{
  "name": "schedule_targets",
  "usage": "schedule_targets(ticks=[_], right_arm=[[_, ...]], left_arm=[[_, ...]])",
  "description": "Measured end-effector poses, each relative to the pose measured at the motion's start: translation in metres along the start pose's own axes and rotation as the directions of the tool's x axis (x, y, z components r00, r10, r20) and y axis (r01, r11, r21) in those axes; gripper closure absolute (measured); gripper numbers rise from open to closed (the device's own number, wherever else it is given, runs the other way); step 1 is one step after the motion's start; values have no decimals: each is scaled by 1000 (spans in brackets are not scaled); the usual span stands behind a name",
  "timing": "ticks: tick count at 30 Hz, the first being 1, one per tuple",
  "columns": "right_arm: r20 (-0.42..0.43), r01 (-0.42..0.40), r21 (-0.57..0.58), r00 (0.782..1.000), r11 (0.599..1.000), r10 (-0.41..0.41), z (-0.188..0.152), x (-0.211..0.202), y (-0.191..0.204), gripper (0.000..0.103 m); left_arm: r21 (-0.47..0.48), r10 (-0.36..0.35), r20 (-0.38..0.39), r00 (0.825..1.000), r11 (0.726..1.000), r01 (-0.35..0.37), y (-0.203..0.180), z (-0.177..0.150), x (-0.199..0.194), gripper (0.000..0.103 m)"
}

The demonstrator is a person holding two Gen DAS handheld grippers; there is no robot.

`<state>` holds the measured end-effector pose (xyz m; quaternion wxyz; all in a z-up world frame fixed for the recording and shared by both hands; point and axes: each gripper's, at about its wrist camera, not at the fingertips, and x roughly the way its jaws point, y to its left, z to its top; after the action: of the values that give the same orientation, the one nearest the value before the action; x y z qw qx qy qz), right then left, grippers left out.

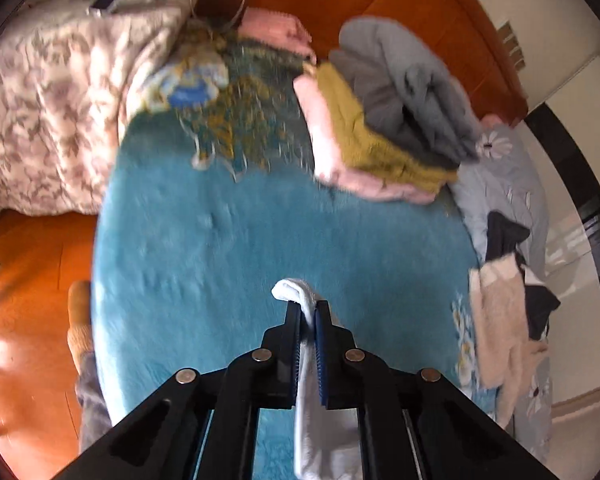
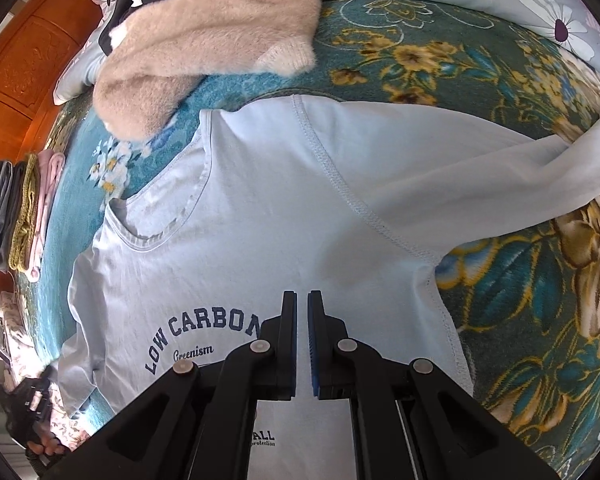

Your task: Fold clothes

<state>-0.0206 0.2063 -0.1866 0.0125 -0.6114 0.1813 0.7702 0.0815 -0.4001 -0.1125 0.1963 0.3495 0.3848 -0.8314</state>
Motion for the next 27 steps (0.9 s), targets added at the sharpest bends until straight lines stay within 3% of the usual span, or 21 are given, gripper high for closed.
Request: schedule_targets(ticks=[4,9,15,17,19,22,27], right_arm=[[12,0,19,1000,1000,0,1,-1,-6,99],[6,-33,69,999,997,32,-3,0,-19,99],[56,-50,119,997,992,44,3,-17,-50,99],[93,-77,195,994,978,59,8,-31,-78,99],[134,-113,279,988,953,78,14,-45,-110,94],[224,-148,396,973,906,61,17,-69,-169,75],[328,-140,568,942,811,-66,22,-102,-275,72]], left_arm=[[-9,55,74,996,998,-54,14,26,-18,96],[9,198,-65,978,980,-197,39,-2,16,96],[-36,229,-141,963,971,-236,39,-14,19,90],[-9,249,-132,959,968,-252,26,-12,12,77],[29,267,-119,956,964,-266,10,-10,4,45],[95,307,-97,947,950,-298,-13,-12,-5,44],[140,289,-77,954,951,-276,-52,-26,-24,42]])
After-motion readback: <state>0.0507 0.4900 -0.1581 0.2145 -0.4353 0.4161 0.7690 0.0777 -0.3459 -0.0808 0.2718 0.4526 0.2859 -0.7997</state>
